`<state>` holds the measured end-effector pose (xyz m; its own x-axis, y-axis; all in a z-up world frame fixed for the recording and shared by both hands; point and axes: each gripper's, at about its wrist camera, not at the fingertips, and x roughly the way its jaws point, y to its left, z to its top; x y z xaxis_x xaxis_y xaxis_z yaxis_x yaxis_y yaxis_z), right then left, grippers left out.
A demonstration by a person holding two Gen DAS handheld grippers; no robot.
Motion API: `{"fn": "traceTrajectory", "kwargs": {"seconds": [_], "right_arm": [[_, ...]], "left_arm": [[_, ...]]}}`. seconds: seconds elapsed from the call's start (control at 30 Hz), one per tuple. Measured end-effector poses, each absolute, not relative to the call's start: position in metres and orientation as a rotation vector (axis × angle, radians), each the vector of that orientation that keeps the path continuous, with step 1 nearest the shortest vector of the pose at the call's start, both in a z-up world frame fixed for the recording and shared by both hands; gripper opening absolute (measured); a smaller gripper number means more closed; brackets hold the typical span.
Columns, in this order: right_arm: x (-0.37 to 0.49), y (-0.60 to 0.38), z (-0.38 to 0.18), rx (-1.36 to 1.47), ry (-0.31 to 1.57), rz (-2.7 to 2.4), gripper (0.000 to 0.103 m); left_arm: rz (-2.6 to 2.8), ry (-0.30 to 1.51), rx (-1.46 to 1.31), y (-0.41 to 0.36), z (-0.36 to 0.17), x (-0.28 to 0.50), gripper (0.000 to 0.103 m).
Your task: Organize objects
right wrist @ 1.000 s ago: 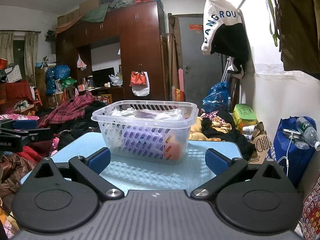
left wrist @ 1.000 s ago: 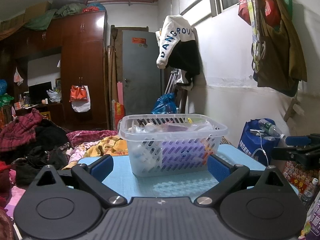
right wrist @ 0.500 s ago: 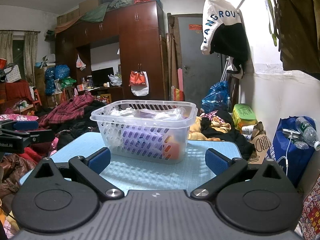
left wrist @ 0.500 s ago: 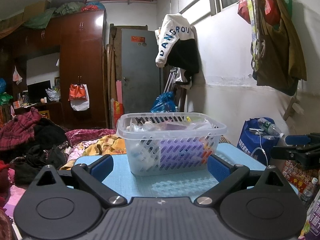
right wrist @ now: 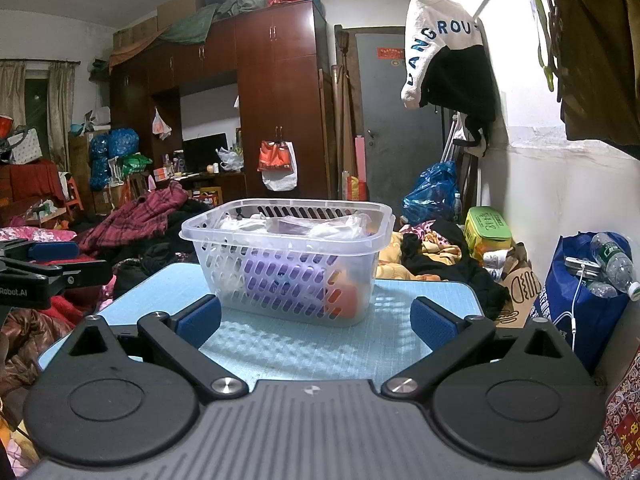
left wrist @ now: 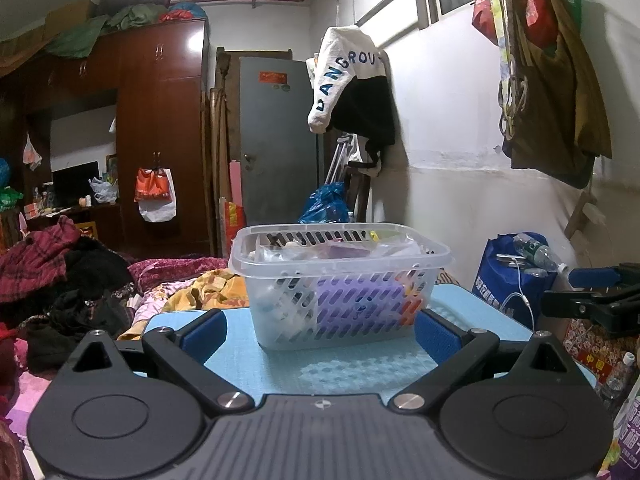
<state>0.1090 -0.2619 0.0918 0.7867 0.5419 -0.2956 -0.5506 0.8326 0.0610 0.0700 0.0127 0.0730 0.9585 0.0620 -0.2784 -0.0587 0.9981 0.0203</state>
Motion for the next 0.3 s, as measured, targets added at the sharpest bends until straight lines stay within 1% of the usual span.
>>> {"fn": "traceTrajectory", "kwargs": {"seconds": [0.3], "right_arm": [[0.11,-0.2628,0.09,-0.03,0.311,0.587,0.103]], "left_arm": [[0.053,0.262,0.015,0.0088,0.074,0.0702,0.101]]}}
